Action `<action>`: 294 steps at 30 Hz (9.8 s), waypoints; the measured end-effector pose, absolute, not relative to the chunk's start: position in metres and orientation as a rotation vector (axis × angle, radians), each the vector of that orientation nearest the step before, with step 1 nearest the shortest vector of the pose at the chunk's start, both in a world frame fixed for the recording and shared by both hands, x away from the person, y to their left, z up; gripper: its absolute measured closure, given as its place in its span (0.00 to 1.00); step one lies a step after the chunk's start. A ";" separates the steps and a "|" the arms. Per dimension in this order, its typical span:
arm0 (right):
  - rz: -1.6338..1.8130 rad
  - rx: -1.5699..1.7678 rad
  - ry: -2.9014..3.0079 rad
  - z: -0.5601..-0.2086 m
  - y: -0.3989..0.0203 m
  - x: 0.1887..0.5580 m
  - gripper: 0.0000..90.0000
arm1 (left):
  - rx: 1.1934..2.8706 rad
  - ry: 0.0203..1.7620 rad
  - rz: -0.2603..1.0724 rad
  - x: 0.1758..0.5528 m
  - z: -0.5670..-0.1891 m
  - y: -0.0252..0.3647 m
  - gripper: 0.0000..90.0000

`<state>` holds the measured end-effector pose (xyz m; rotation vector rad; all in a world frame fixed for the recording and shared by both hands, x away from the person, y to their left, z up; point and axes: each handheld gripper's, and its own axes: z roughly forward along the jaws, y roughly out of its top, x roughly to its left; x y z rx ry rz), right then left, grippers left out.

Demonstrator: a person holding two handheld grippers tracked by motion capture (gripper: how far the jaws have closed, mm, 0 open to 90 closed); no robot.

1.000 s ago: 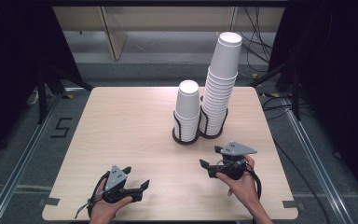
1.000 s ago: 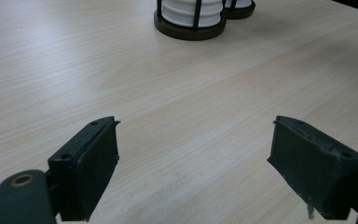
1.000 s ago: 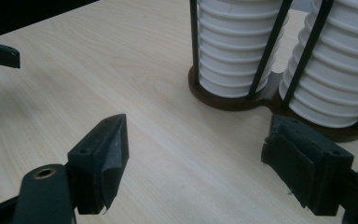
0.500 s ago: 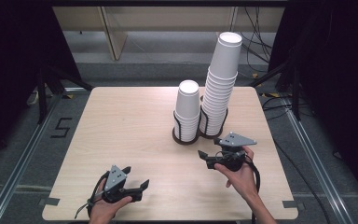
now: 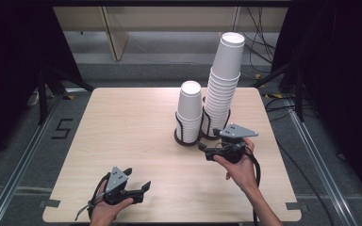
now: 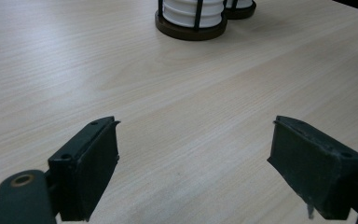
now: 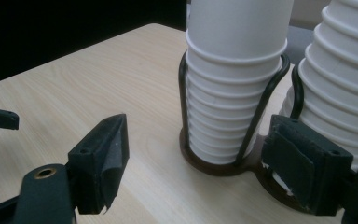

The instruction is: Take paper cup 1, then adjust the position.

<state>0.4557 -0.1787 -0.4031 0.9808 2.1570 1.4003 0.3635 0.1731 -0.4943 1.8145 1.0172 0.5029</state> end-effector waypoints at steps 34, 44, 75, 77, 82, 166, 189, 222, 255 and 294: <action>1.387 1.055 2.010 -0.357 -0.145 0.505 0.23 | 1.820 1.015 0.497 0.363 -0.494 0.173 0.16; 1.356 1.073 1.999 -0.346 -0.131 0.521 0.23 | 1.820 1.020 0.491 0.363 -0.494 0.172 0.16; 1.264 1.205 1.933 -0.346 -0.100 0.554 0.20 | 1.829 1.014 0.491 0.362 -0.493 0.172 0.16; 1.264 1.204 1.931 -0.347 -0.098 0.555 0.20 | 1.828 1.014 0.491 0.362 -0.493 0.172 0.16; 1.265 1.220 1.924 -0.347 -0.097 0.557 0.20 | 1.828 1.009 0.491 0.362 -0.493 0.172 0.16; 1.558 0.932 2.147 -0.360 -0.122 0.440 0.22 | 1.848 1.012 0.479 0.361 -0.494 0.170 0.16; 1.540 0.929 2.250 -0.402 -0.122 0.430 0.22 | 1.838 0.990 0.472 0.361 -0.493 0.170 0.16; 1.590 0.830 2.368 -0.415 -0.087 0.416 0.22 | 1.718 0.739 0.421 0.356 -0.483 0.142 0.16; 1.720 0.767 2.434 -0.420 -0.064 0.403 0.23 | 1.712 0.717 0.453 0.362 -0.489 0.128 0.00; 1.616 0.710 2.680 -0.392 -0.096 0.409 0.28 | 1.887 0.510 0.480 0.358 -0.487 0.133 0.03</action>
